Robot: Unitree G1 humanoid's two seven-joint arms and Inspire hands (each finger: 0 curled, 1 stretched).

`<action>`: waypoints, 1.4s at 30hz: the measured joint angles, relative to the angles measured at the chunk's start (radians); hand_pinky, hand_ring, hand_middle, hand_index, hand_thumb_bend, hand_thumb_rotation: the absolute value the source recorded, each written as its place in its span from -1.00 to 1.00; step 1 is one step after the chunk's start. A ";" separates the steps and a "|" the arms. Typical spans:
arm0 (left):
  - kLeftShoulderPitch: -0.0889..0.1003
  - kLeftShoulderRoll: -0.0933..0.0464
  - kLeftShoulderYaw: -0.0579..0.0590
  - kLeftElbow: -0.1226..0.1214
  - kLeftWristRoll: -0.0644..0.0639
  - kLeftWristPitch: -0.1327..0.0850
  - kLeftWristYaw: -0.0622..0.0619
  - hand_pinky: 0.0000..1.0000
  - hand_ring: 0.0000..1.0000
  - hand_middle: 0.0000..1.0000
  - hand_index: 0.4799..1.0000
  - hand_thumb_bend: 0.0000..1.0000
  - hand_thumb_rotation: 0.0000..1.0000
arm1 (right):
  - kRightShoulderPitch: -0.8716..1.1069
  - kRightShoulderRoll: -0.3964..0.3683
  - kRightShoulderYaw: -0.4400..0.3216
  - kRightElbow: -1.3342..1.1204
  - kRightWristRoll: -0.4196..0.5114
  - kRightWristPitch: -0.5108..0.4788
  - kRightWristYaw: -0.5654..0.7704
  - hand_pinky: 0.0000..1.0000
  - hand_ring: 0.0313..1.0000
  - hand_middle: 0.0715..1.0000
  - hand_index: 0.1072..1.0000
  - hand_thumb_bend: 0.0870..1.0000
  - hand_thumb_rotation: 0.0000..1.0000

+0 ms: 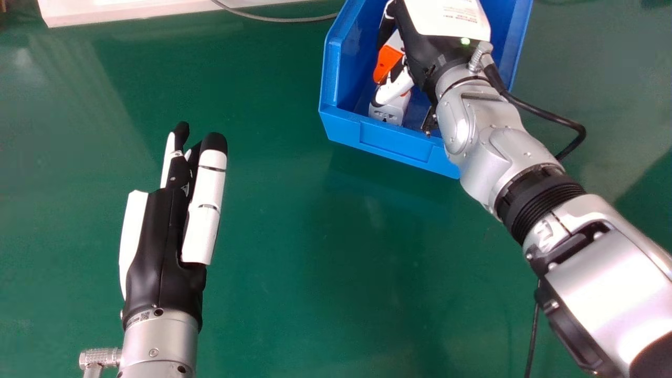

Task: Pick all objects and put in blue box

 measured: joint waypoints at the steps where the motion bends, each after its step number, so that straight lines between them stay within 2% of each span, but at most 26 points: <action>1: 0.000 0.000 0.000 0.000 0.000 0.000 0.000 0.84 0.93 0.91 0.96 -0.08 0.98 | -0.002 0.002 -0.002 0.003 0.002 0.000 -0.004 -0.32 -0.16 -0.05 -0.06 -0.10 -1.00; 6: 0.001 0.000 0.000 0.000 0.000 0.000 0.001 0.85 0.93 0.91 0.96 -0.08 0.98 | -0.017 0.011 -0.004 0.032 0.017 0.009 -0.013 -0.31 -0.16 -0.06 -0.06 -0.10 -1.00; 13: 0.001 -0.001 -0.001 0.000 0.001 -0.005 0.003 0.85 0.93 0.91 0.96 -0.08 0.97 | -0.055 0.011 0.022 0.048 0.014 0.070 -0.024 -0.33 -0.17 -0.05 -0.05 -0.10 -1.00; 19: 0.009 -0.002 -0.003 0.001 0.001 -0.015 0.010 0.85 0.93 0.91 0.96 -0.08 0.96 | -0.056 0.004 0.039 0.050 0.013 0.071 -0.048 -0.34 -0.16 -0.02 -0.08 -0.10 -1.00; 26: 0.013 -0.003 -0.003 0.001 0.001 -0.016 0.019 0.85 0.93 0.91 0.96 -0.07 0.95 | -0.056 -0.010 0.047 0.058 0.015 0.065 -0.069 -0.33 -0.14 0.00 -0.11 -0.10 -1.00; 30: 0.013 -0.003 -0.003 0.001 0.001 -0.016 0.020 0.85 0.93 0.91 0.96 -0.06 0.94 | -0.056 -0.018 0.047 0.058 0.016 0.058 -0.073 -0.33 -0.14 0.00 -0.12 -0.10 -1.00; 31: 0.013 -0.003 -0.003 0.001 0.001 -0.016 0.020 0.85 0.93 0.91 0.96 -0.06 0.94 | -0.056 -0.018 0.047 0.058 0.016 0.059 -0.072 -0.22 -0.04 0.01 -0.14 -0.09 -1.00; 32: 0.013 -0.003 -0.003 0.001 0.001 -0.016 0.020 0.85 0.93 0.91 0.96 -0.06 0.94 | -0.056 -0.018 0.047 0.058 0.016 0.062 -0.072 -0.22 -0.04 0.01 -0.14 -0.09 -1.00; 33: 0.013 -0.004 -0.003 0.001 0.001 -0.016 0.020 0.84 0.93 0.91 0.96 -0.06 0.94 | -0.056 -0.017 0.047 0.058 0.016 0.070 -0.069 -0.11 0.09 0.13 -0.14 -0.09 -0.95; 34: 0.012 -0.004 -0.002 0.001 0.001 -0.016 0.021 0.84 0.93 0.91 0.96 -0.06 0.94 | -0.056 -0.016 0.046 0.058 0.017 0.080 -0.063 -0.11 0.09 0.13 -0.14 -0.09 -0.95; 36: 0.012 -0.005 -0.002 0.001 0.001 -0.016 0.021 0.84 0.93 0.91 0.96 -0.06 0.94 | -0.056 -0.014 0.043 0.058 0.022 0.100 -0.048 0.09 0.37 0.42 0.19 0.02 -0.97; 38: 0.010 -0.007 -0.002 0.002 0.001 -0.016 0.021 0.84 0.93 0.91 0.96 -0.06 0.94 | -0.056 -0.012 0.035 0.057 0.027 0.114 -0.031 0.31 0.59 0.63 0.45 -0.04 -0.98; 39: 0.009 -0.008 -0.002 0.003 0.001 -0.016 0.021 0.84 0.93 0.91 0.96 -0.06 0.94 | -0.056 -0.011 0.029 0.054 0.029 0.117 -0.027 0.45 0.74 0.76 0.62 -0.14 -0.99; 42: 0.006 -0.009 -0.002 0.004 0.001 -0.016 0.021 0.84 0.93 0.91 0.96 -0.06 0.93 | -0.056 -0.011 0.027 0.043 0.031 0.118 -0.025 0.61 0.89 0.90 0.83 -0.24 -1.00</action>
